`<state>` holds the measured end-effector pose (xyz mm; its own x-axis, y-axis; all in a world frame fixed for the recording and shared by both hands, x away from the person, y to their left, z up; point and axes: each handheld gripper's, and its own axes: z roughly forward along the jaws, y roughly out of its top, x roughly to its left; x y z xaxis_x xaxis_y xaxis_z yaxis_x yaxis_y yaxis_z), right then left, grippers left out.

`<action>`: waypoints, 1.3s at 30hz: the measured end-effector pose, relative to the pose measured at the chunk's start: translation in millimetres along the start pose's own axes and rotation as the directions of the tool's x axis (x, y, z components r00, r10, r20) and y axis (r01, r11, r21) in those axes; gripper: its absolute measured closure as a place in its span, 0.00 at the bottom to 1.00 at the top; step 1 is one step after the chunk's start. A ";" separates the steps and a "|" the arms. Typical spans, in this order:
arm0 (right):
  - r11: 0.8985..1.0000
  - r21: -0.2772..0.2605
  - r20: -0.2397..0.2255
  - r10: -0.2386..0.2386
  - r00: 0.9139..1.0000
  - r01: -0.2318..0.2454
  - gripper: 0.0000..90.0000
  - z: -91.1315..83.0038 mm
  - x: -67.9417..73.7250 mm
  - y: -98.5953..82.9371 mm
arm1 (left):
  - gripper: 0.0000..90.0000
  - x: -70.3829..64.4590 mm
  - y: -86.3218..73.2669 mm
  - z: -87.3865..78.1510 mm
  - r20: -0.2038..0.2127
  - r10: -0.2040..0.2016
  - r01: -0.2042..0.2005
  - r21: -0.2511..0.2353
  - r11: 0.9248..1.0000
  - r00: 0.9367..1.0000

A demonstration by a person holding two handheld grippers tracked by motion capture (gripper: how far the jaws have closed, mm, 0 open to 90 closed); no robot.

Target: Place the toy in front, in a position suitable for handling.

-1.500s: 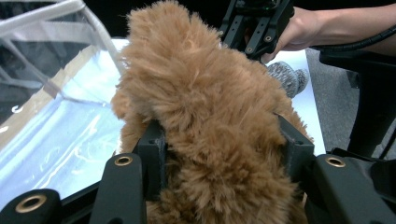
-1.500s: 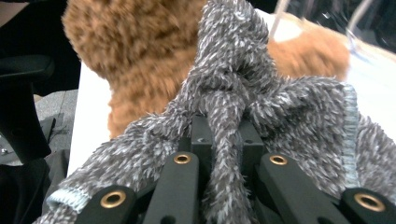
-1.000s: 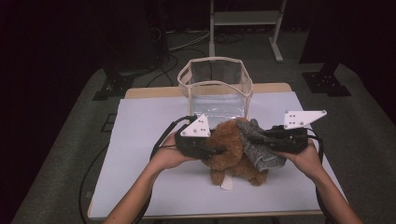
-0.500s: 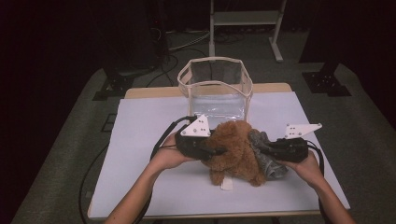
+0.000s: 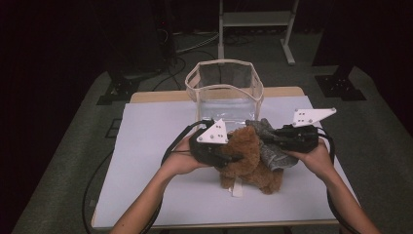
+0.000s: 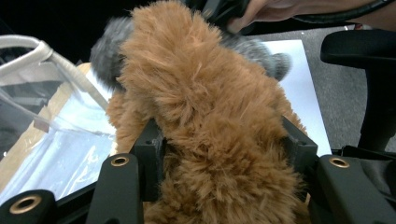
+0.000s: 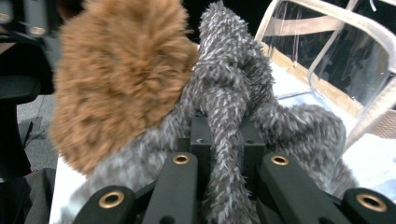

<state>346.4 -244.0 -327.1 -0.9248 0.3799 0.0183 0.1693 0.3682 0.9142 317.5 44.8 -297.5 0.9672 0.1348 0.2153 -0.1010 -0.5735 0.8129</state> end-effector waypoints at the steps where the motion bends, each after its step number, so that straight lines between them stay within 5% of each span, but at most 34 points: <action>1: 1.000 0.002 -0.011 0.004 1.000 -0.004 0.89 0.9 -1.8 -1.8 | 0.51 -0.2 0.6 0.5 0.003 0.000 0.000 -0.001 1.000 1.000; 7: 0.996 0.087 -0.014 0.024 1.000 -0.022 0.90 4.1 -3.0 -29.4 | 0.51 -0.1 2.2 7.8 0.015 0.005 -0.005 0.005 1.000 1.000; 14: 0.999 0.031 0.006 0.035 0.999 -0.036 0.90 -20.5 -1.8 -24.5 | 0.52 -0.8 9.7 11.1 0.011 0.018 -0.018 -0.007 1.000 1.000; 19: 0.997 -0.075 -0.017 -0.035 0.999 0.033 0.90 -53.6 10.8 20.9 | 0.52 1.6 16.7 20.2 0.013 0.013 -0.013 -0.024 1.000 1.000; 24: 0.992 -0.081 -0.045 -0.097 0.994 0.093 0.90 -53.3 23.0 54.3 | 0.53 1.1 27.4 27.6 0.020 0.031 -0.030 -0.034 0.999 0.999; 28: 0.990 -0.034 -0.075 -0.138 0.988 0.136 0.90 -40.8 31.2 79.2 | 0.52 -2.3 40.7 35.2 0.025 0.056 -0.054 -0.048 0.997 0.998; 29: 0.990 -0.034 -0.075 -0.138 0.988 0.136 0.90 -40.8 31.2 79.2 | 0.52 -2.3 40.7 35.2 0.025 0.056 -0.054 -0.048 0.997 0.998; 30: 0.989 0.056 -0.057 -0.134 0.989 0.137 0.90 -32.8 29.2 75.1 | 0.52 -3.4 44.0 37.2 0.025 0.068 -0.067 -0.042 0.997 0.997; 39: 0.995 0.075 -0.050 -0.068 0.996 0.072 0.91 -34.5 15.1 45.5 | 0.31 0.9 37.2 32.5 0.001 0.033 -0.033 -0.037 0.999 0.999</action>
<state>328.4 -250.8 -271.2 -0.9501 0.3110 -0.0240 0.1274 0.4571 0.8802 322.2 -2.7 -284.7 0.9637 0.1147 0.2411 -0.1412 -0.5476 0.8247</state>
